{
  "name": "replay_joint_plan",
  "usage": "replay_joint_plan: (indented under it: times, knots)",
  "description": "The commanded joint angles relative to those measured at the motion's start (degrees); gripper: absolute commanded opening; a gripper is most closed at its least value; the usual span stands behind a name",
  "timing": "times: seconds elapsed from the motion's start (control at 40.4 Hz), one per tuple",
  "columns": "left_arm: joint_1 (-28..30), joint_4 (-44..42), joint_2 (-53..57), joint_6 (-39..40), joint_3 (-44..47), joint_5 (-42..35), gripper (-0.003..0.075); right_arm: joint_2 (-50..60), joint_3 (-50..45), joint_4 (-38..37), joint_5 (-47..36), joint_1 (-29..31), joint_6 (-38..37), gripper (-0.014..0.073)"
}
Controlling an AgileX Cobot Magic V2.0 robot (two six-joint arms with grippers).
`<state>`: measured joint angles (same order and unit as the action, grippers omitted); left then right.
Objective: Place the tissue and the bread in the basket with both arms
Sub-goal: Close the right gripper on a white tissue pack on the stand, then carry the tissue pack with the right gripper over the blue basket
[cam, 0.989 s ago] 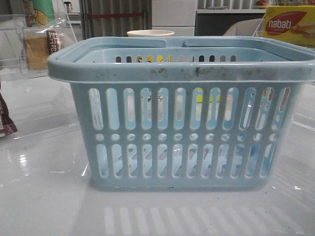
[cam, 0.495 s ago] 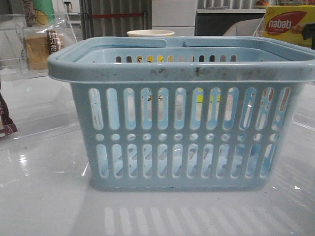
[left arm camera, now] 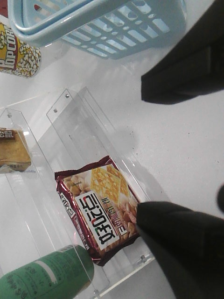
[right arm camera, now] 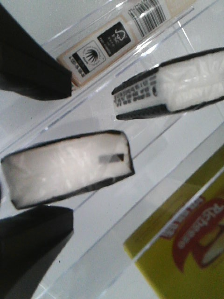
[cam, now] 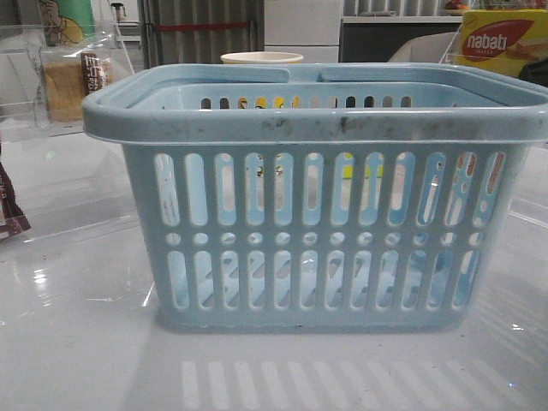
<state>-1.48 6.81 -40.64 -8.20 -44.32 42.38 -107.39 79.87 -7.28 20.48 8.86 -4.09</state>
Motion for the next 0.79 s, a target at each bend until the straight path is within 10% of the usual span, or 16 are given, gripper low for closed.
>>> replay_joint_plan:
  times: [0.0, 0.346, 0.766]
  knots:
    - [0.1, 0.5, -0.1, -0.1, -1.6, -3.9, 0.0508, 2.9, 2.0, -1.7, -4.3, 0.4, 0.1, 0.057]
    - [0.1, 0.5, -0.1, -0.1, -1.6, -3.9, 0.0508, 3.3, 2.0, -1.6, -4.1, 0.4, 0.1, 0.0251]
    - [0.1, 0.5, -0.1, -0.1, -1.6, -3.9, 0.0508, 13.6, 2.2, -3.9, 3.9, -1.2, 0.9, 0.0216]
